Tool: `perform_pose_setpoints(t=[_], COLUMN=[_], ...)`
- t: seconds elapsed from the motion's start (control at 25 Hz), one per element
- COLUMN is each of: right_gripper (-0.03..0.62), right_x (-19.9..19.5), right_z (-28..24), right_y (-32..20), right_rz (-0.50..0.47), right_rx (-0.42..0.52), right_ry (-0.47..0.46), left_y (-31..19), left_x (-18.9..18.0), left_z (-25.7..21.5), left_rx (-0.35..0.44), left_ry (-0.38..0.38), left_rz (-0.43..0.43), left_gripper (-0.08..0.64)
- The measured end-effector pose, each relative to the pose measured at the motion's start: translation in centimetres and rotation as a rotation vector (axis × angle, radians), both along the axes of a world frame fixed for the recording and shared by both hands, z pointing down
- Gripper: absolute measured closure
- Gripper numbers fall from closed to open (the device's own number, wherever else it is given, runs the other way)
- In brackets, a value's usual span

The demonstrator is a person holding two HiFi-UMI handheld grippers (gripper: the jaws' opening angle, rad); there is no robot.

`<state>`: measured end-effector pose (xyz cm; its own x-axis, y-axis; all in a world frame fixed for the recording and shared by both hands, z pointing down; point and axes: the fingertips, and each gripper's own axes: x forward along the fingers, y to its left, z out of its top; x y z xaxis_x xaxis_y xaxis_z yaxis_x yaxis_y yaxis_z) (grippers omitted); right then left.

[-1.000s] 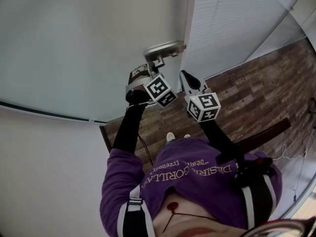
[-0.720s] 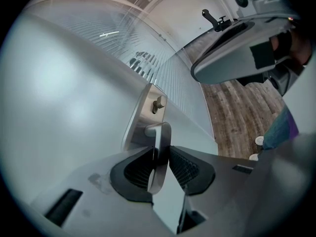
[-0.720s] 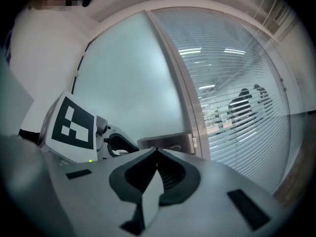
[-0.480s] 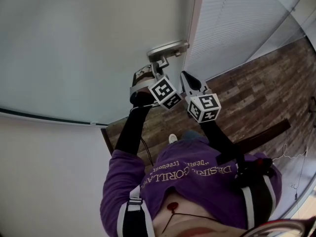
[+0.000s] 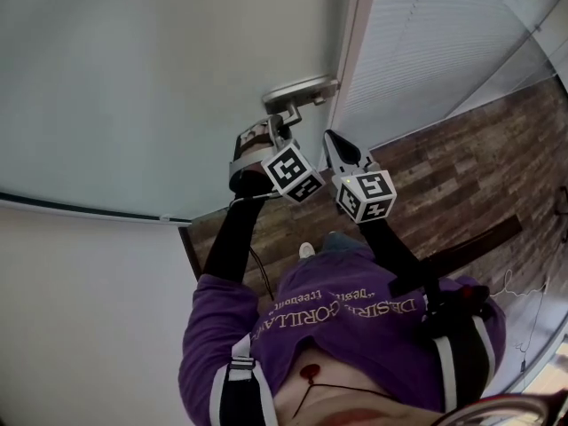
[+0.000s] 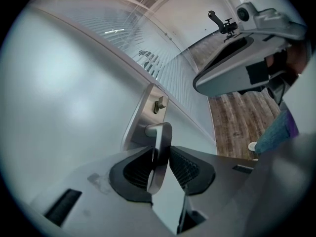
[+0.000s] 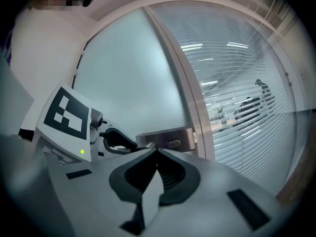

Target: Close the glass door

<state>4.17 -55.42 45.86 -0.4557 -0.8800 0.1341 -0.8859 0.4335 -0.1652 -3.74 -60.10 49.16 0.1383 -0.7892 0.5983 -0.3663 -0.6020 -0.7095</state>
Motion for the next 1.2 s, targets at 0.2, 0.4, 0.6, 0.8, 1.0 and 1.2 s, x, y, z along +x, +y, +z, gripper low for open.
perform_pose_setpoints(t=[0.2,0.4,0.6,0.8,1.0,1.2], right_gripper=[0.601,0.601,0.601,0.601,0.601,0.601], right_x=[0.4,1.3,1.2,1.0,1.4,1.4], right_z=[-0.5,-0.4,-0.4,-0.2,-0.1,-0.4], right_y=[-1.1,-1.9,-1.8,-1.8,-2.0,-2.2], right_rz=[-0.039,-0.053,-0.058,-0.063,-0.059,-0.062], right_rx=[0.002,-0.009,-0.007,-0.009,-0.011,-0.004], right_ry=[0.008,0.004,-0.012,-0.016,-0.015,-0.011], left_y=[-0.5,-1.3,-1.4,-1.6,-2.0,-1.9], left_x=[-0.1,-0.1,-0.3,-0.5,-0.3,-0.2], left_z=[0.2,0.2,0.1,0.0,0.3,0.2], left_rx=[-0.020,-0.023,-0.021,-0.015,-0.002,0.000], left_ry=[-0.001,-0.005,-0.004,-0.004,0.017,0.060], left_rz=[-0.030,-0.058,-0.071,-0.075,-0.082,-0.085], left_gripper=[0.460,0.459,0.459,0.459,0.459,0.453])
